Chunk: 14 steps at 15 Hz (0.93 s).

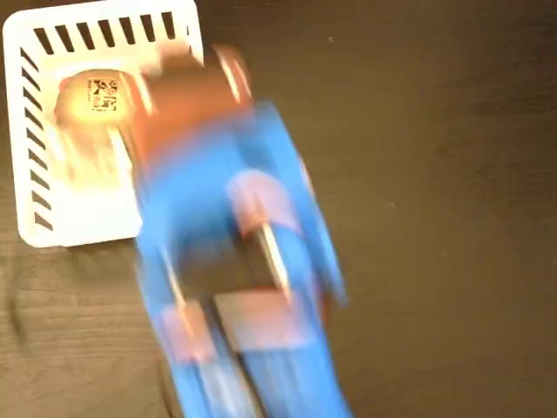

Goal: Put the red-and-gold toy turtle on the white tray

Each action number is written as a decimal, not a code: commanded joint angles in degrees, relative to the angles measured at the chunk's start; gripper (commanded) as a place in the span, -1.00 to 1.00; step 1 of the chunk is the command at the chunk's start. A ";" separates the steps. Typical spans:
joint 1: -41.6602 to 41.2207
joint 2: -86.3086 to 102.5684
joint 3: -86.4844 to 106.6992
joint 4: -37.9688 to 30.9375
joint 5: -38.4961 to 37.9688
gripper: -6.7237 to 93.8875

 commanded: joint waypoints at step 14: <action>-0.70 48.69 56.07 2.20 -0.88 -0.86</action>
